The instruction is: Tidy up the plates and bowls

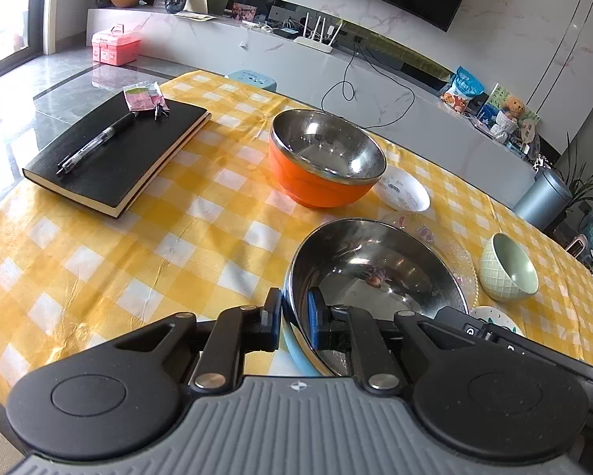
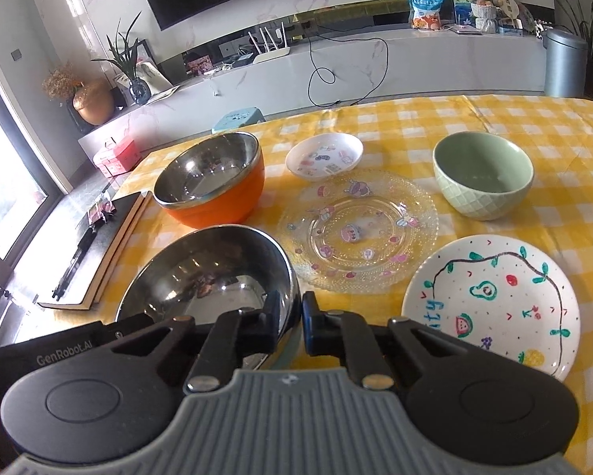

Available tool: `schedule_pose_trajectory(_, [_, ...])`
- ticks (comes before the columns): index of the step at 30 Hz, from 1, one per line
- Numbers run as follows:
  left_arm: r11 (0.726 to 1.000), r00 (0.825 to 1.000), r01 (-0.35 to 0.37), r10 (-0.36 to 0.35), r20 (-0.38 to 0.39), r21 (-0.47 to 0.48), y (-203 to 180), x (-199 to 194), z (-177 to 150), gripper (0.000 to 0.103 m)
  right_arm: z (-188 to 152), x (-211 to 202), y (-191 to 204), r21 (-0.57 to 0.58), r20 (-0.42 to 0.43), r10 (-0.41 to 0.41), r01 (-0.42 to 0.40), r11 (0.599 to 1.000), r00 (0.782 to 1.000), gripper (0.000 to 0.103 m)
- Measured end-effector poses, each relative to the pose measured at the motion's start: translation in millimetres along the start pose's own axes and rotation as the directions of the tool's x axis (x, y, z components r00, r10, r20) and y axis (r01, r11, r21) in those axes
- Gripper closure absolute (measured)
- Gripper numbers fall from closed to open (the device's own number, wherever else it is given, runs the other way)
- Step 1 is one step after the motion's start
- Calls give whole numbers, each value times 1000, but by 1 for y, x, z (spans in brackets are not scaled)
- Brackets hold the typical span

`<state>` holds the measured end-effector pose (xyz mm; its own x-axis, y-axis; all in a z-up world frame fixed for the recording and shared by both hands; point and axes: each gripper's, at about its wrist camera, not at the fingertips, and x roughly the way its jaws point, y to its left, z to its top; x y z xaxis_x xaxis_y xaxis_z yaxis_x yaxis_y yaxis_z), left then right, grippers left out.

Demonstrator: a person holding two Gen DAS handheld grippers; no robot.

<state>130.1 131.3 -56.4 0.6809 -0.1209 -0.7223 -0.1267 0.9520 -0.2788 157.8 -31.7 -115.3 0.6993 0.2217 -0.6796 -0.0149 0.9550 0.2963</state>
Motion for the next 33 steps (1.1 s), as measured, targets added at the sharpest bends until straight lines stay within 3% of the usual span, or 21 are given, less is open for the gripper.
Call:
schedule_pose_trajectory(15, [999,1000,5,-3,26,-43,3,-52,-25,88,-27,-56,-2,-13,-5,37,-37,999,999,96])
schedule_pose_trajectory(25, [999,1000,-18,18,-8,-45,9,-52,-38,88,-43,-52,-13,36,-95,74,-71,997,993,96])
schedule_pose_trajectory(33, [999,1000,-23,23,-6,-46,18,-43,-46,88,-47,-46,-9,22,-101,74,-72,997,992,96])
